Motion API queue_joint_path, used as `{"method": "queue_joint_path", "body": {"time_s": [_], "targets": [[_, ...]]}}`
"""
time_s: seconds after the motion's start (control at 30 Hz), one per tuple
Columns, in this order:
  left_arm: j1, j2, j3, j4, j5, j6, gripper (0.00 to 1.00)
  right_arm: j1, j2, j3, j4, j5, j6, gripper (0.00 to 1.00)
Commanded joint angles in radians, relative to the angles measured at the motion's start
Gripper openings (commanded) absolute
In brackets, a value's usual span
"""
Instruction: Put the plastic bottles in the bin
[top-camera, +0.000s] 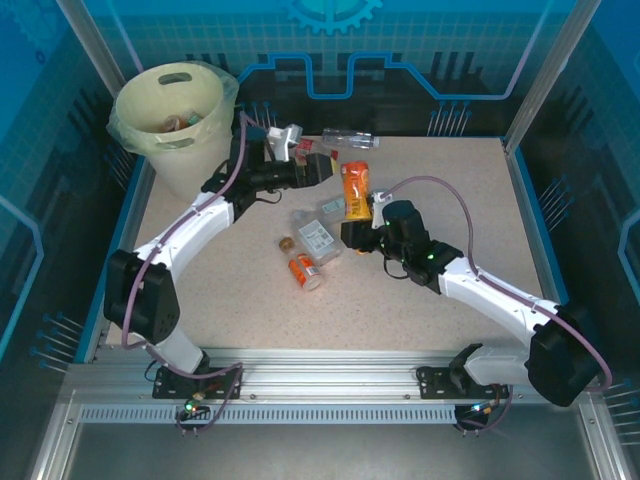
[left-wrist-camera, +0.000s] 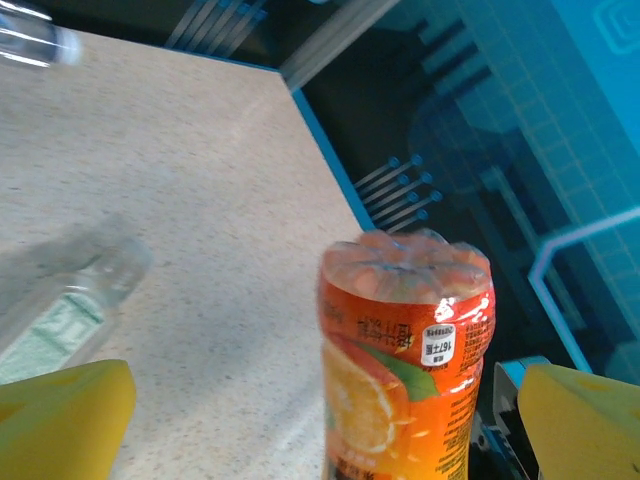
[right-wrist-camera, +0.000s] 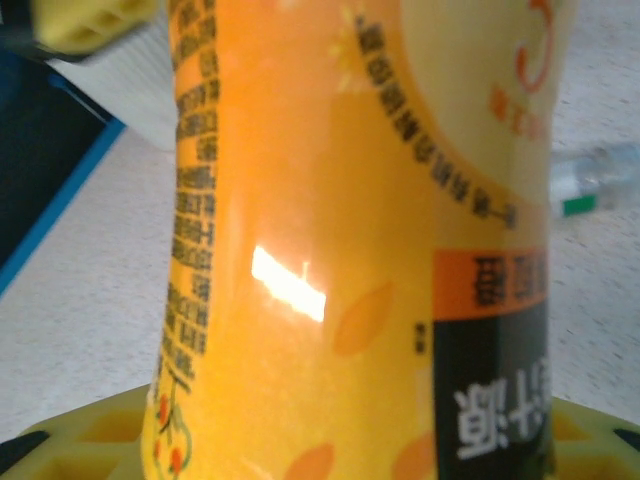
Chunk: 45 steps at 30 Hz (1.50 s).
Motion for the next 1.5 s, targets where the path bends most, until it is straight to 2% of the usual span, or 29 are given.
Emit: {"method": "queue_joint_path", "body": {"time_s": [0.0, 0.17, 0.33, 0.57, 0.73, 0.93, 1.2, 1.47], "targets": [[-0.054, 0.015, 0.045, 0.057, 0.092, 0.039, 0.99, 0.009, -0.008, 0.005, 0.117, -0.087, 0.010, 0.40], [-0.099, 0.025, 0.043, 0.082, 0.115, 0.066, 0.98, 0.009, 0.027, 0.043, 0.104, -0.141, 0.020, 0.41], [-0.112, 0.061, 0.092, 0.000, 0.065, 0.094, 0.92, 0.009, 0.034, 0.090, 0.142, -0.216, 0.085, 0.42], [-0.117, 0.093, 0.113, -0.009, 0.005, 0.069, 0.77, 0.014, 0.069, 0.123, 0.128, -0.260, 0.087, 0.43], [-0.117, 0.087, 0.110, -0.022, -0.060, 0.068, 0.64, 0.015, 0.068, 0.133, 0.096, -0.244, 0.066, 0.46], [-0.116, 0.043, 0.063, -0.010, -0.217, 0.069, 0.57, 0.013, 0.085, 0.189, -0.029, -0.225, 0.031, 0.68], [-0.110, -0.029, -0.010, 0.018, -0.349, 0.075, 0.56, 0.013, 0.097, 0.211, -0.069, -0.235, 0.014, 0.87], [-0.079, -0.092, -0.062, 0.026, -0.455, 0.062, 0.56, 0.012, 0.070, 0.244, -0.187, -0.219, -0.090, 1.00]]}}
